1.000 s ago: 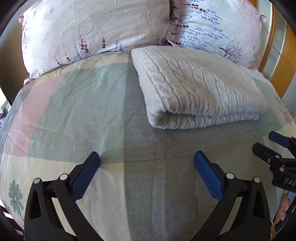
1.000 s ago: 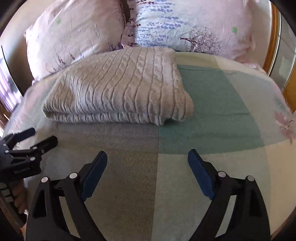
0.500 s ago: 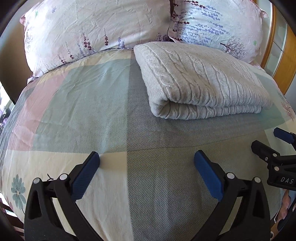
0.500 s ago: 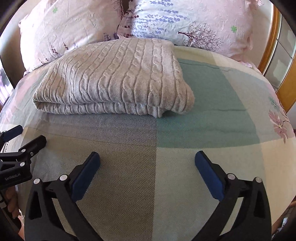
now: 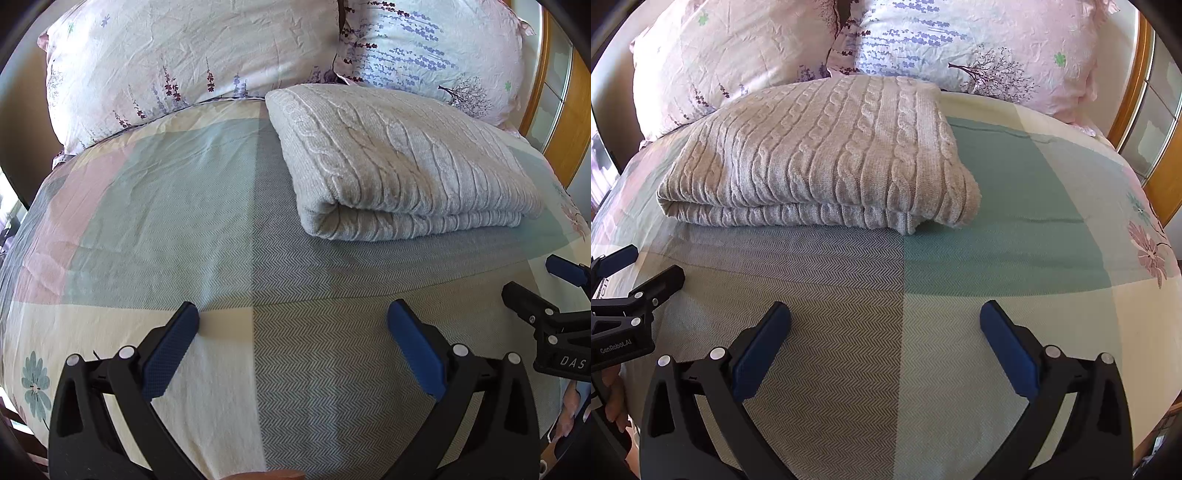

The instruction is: Fold small clothes

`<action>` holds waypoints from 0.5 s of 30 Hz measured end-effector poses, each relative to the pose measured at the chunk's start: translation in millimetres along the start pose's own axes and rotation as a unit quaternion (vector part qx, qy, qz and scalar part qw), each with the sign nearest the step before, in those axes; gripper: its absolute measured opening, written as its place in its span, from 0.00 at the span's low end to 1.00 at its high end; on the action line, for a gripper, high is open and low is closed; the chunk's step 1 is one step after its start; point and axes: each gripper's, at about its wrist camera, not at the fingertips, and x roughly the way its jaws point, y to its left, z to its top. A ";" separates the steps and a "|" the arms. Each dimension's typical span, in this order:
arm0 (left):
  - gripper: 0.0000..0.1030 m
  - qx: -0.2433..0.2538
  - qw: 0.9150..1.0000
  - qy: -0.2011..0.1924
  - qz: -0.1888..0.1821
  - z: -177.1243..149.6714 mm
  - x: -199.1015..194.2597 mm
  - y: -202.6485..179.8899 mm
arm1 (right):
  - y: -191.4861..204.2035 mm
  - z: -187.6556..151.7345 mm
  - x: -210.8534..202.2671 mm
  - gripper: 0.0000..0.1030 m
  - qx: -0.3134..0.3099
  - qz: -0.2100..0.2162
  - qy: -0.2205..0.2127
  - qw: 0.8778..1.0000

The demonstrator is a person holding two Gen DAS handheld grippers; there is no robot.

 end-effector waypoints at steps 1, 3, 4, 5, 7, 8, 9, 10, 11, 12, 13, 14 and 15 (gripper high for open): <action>0.98 0.000 1.000 0.000 0.000 0.3 0.3 -0.1 | -0.1 0.1 0.0 0.99 0.000 0.000 0.000 1.000; 0.98 0.000 1.000 0.000 0.000 0.2 0.2 -0.1 | 0.1 0.0 -0.1 0.99 0.000 0.000 -0.001 1.000; 0.98 0.000 1.000 0.000 0.000 0.4 0.3 -0.2 | 0.1 -0.1 -0.2 0.99 -0.001 0.001 -0.001 1.000; 0.98 0.000 1.000 0.000 0.000 0.1 0.1 -0.2 | 0.0 -0.3 -0.3 0.99 -0.001 0.001 -0.002 1.000; 0.98 0.000 1.000 0.000 0.000 0.6 0.3 -0.4 | 0.1 -0.6 -0.4 0.99 -0.001 0.001 -0.002 1.000; 0.98 0.000 1.000 0.000 0.000 0.8 0.4 -0.5 | -0.1 -0.5 -0.3 0.99 -0.001 0.001 -0.002 1.000; 0.98 0.000 1.000 0.000 0.000 0.8 0.4 -0.6 | -0.1 -0.6 -0.4 0.99 -0.001 0.001 -0.003 1.000; 0.98 0.000 1.000 0.000 0.000 0.7 0.3 -0.6 | 0.3 -0.8 -0.6 0.99 -0.001 0.001 -0.003 1.000; 0.98 0.000 1.000 0.000 0.000 0.3 0.1 -0.6 | 0.4 -1.0 -0.7 0.99 -0.001 0.002 -0.003 1.000; 0.98 0.000 1.000 0.000 0.000 0.9 0.4 -0.7 | 0.4 -1.1 -0.9 0.99 -0.001 0.002 -0.004 1.000; 0.98 0.000 1.000 0.000 0.000 0.7 0.3 -0.6 | 0.4 -1.2 -1.0 0.99 -0.002 0.002 -0.004 1.000; 0.98 0.000 1.000 0.000 0.000 0.3 0.0 -0.6 | 0.4 -1.2 -1.0 0.99 -0.001 0.002 -0.004 1.000; 0.98 0.000 1.000 0.000 0.000 0.8 0.3 -0.7 | 0.4 -1.3 -1.1 0.99 -0.001 0.002 -0.004 1.000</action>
